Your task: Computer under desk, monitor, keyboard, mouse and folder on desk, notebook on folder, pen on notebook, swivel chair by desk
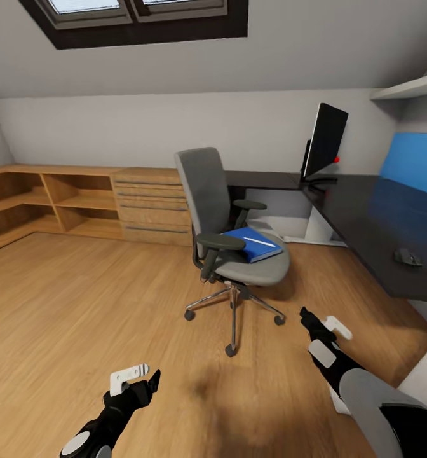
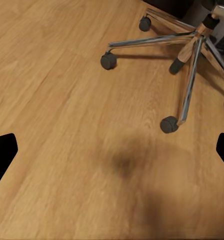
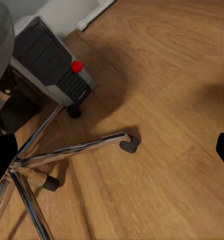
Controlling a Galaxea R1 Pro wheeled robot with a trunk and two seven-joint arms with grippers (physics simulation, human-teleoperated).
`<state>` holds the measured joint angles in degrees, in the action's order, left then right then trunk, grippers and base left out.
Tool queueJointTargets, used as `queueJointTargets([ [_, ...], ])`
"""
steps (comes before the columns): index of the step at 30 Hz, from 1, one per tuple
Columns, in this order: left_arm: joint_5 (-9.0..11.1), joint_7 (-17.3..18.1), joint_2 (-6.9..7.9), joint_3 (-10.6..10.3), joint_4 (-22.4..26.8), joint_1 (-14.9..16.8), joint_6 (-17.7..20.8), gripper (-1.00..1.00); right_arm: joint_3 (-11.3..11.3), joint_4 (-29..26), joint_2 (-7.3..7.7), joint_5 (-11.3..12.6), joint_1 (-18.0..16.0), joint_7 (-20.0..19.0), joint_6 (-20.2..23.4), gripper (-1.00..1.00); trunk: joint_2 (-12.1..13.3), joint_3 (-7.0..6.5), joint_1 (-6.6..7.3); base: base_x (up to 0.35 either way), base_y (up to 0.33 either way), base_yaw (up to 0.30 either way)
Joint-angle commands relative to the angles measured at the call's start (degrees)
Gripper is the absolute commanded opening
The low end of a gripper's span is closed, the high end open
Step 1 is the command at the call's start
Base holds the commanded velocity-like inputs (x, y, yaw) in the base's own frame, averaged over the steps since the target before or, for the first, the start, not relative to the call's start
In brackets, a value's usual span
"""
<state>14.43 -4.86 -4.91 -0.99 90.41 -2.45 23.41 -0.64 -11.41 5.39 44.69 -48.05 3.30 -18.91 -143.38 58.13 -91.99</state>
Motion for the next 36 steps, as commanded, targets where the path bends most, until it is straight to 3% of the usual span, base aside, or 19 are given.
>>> queueJointTargets([
  [1, 0.65, -0.5, 0.03, -0.04, 0.11, -0.01, 0.23, 1.0, 0.0, 0.08, -0.09, -0.1, -0.03, 0.07, -0.11, 1.0, -0.02, 0.04, 0.01, 0.0, 0.005, -0.263],
  [11, 0.7, -0.5, 0.05, 0.11, 0.11, -0.01, 0.23, 1.0, 0.12, 0.24, -0.46, -0.23, -0.03, 0.01, -0.33, 1.0, -0.02, 0.04, 0.01, 0.091, 0.131, -0.07],
  [29, 0.63, -0.5, -0.01, 0.11, 0.11, -0.01, 0.23, 1.0, 0.11, -0.04, -0.3, -0.33, -0.03, -0.18, -0.4, 1.0, -0.02, 0.04, 0.01, 0.007, 0.008, -0.001],
  [34, 0.62, -0.52, -0.01, 0.04, 0.11, -0.01, 0.23, 1.0, -0.19, -0.42, 0.29, -0.02, -0.11, -0.24, 2.35, 1.0, -0.02, 0.04, 0.01, 0.0, 0.0, 0.0],
  [36, 0.61, -0.51, -0.01, 0.03, 0.11, -0.01, 0.23, 1.0, -0.31, -1.8, 0.95, 0.06, -0.22, -0.2, 5.76, 1.0, -0.02, 0.04, 0.01, 0.0, 0.0, 0.0],
])
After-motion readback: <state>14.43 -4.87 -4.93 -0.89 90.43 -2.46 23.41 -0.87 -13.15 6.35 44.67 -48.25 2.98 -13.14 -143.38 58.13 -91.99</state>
